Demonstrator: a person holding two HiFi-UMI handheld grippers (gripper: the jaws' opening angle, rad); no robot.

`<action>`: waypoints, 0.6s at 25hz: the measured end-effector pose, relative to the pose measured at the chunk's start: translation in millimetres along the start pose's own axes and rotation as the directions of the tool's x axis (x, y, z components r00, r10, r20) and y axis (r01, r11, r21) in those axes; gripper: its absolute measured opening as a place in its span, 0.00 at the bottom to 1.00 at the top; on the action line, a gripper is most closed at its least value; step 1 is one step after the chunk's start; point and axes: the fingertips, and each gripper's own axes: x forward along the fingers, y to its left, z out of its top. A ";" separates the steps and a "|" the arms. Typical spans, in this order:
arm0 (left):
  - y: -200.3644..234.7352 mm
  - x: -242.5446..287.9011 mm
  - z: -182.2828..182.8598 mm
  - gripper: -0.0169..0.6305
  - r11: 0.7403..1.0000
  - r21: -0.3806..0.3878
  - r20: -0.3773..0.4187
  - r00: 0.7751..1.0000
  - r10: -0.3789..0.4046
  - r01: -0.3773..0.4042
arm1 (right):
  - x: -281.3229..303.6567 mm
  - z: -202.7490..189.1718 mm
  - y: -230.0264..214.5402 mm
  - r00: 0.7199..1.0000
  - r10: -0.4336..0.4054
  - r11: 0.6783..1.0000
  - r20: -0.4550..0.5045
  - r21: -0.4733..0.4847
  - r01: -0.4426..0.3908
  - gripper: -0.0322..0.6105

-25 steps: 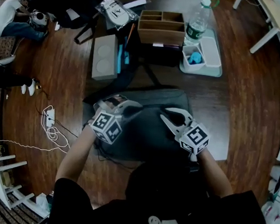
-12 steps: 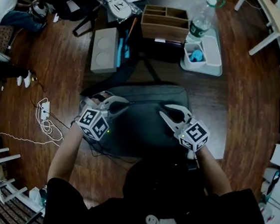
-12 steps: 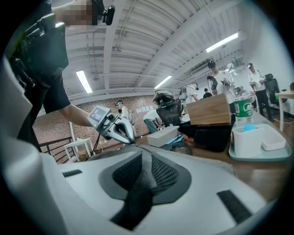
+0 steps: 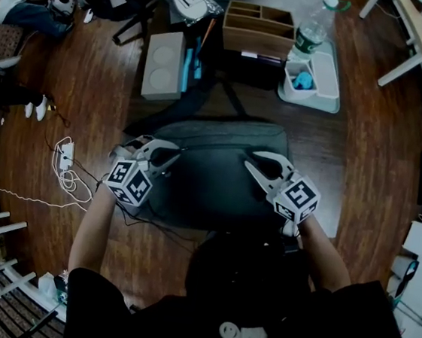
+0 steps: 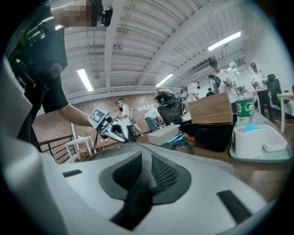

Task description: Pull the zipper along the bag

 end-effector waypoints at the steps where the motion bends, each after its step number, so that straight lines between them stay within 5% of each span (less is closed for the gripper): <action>1: -0.1 1.1 -0.5 0.03 1.000 -0.012 0.002 1.000 0.007 -0.007 | 0.0 -0.1 -0.3 1.000 0.000 1.000 -0.001 -0.001 0.000 0.17; 6: 2.0 -2.5 0.5 0.05 0.979 -0.195 0.060 0.996 0.073 -0.060 | -1.0 -0.3 0.7 1.000 -0.004 1.000 -0.003 -0.001 0.004 0.17; 13: -5.7 -29.2 -23.7 0.06 0.896 -0.411 0.024 0.981 0.194 -0.167 | 1.2 1.6 -1.8 1.000 0.004 1.000 0.017 -0.017 -0.003 0.17; 15: -10.3 -42.5 -29.2 0.05 0.854 -0.473 0.007 0.968 0.251 -0.218 | 0.5 0.8 -1.7 1.000 0.007 1.000 0.018 -0.015 -0.007 0.17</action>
